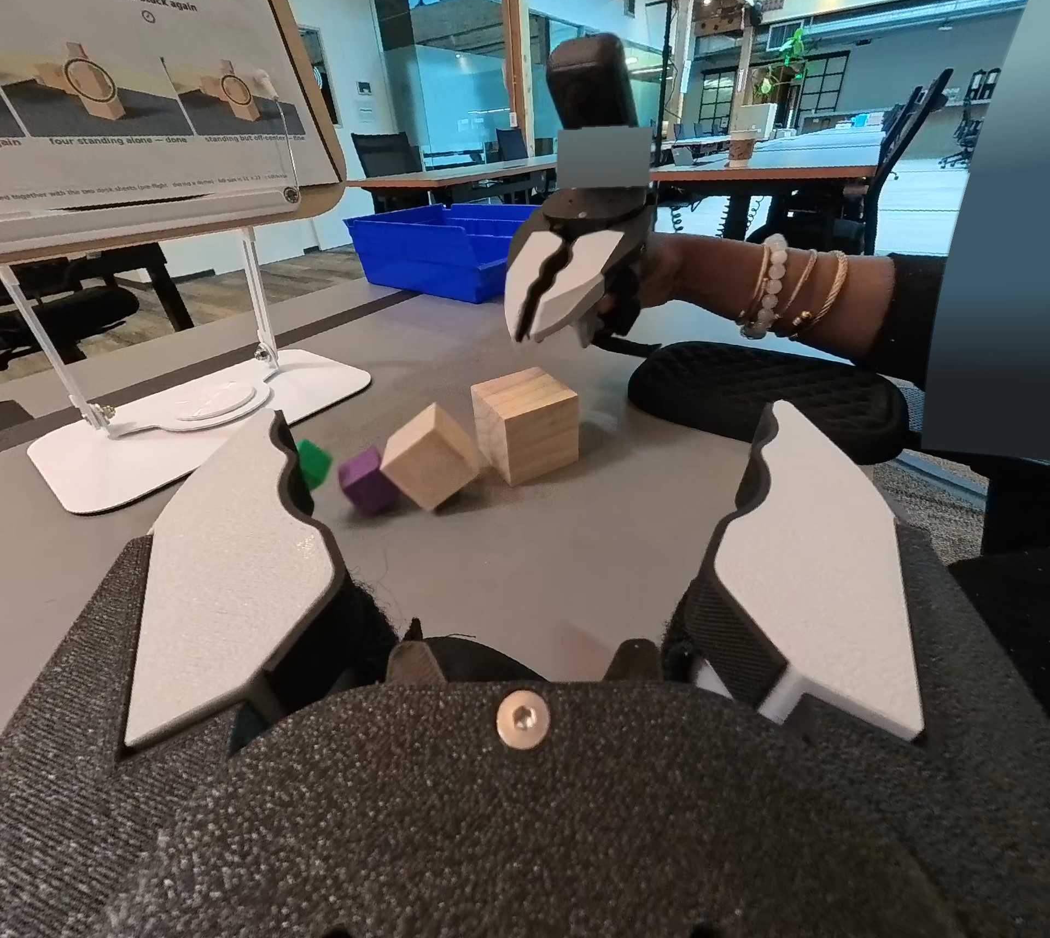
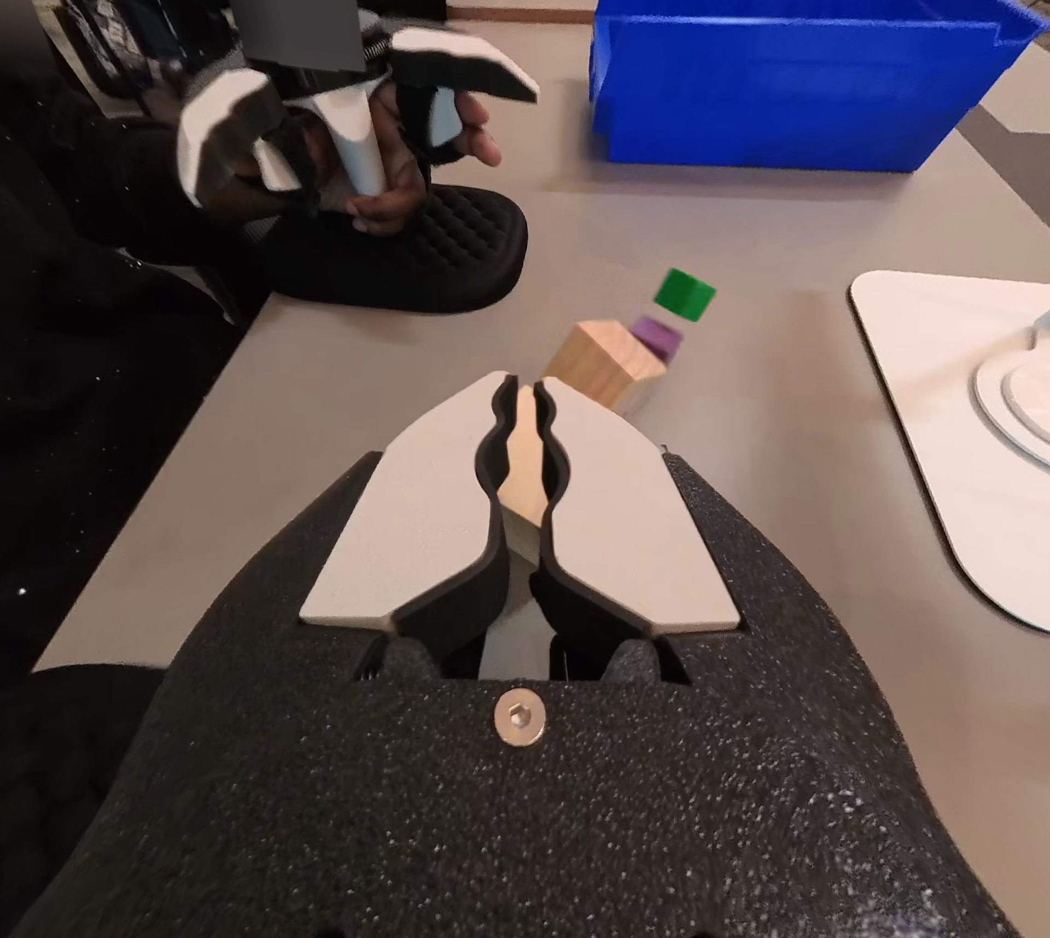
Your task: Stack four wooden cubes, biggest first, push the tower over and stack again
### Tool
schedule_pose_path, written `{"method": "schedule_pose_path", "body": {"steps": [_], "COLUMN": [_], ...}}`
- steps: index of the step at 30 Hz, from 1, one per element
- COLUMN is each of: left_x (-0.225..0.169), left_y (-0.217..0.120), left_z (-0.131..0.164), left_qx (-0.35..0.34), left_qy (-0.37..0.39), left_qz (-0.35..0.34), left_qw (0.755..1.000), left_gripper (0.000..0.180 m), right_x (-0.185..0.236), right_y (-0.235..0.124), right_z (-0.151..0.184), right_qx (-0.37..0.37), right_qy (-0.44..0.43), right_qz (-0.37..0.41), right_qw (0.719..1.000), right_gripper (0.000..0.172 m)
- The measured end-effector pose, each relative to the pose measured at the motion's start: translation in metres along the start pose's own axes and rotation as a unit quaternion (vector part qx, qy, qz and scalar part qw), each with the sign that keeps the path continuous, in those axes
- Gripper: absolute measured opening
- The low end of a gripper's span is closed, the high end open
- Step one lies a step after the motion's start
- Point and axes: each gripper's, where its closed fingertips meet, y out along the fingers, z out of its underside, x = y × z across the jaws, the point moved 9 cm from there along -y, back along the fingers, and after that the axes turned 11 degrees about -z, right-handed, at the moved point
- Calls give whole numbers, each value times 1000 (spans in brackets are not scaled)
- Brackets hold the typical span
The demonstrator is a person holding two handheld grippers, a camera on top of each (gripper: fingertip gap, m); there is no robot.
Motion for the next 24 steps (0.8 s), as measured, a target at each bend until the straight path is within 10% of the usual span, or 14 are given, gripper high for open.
{"method": "schedule_pose_path", "body": {"steps": [12,24], "left_x": [-1,-2], "left_y": [0,2], "left_z": [0,0], "left_qx": [1,9], "left_qy": [3,7], "left_qz": [0,9], "left_qw": [1000,1000], "left_gripper": [145,141], "right_x": [46,124], "right_y": [-35,-30], "right_z": [-27,16], "right_qx": [-209,-165], "right_qy": [-4,50], "right_qz": [245,465], "right_qw": [947,868], "right_gripper": [144,144]}}
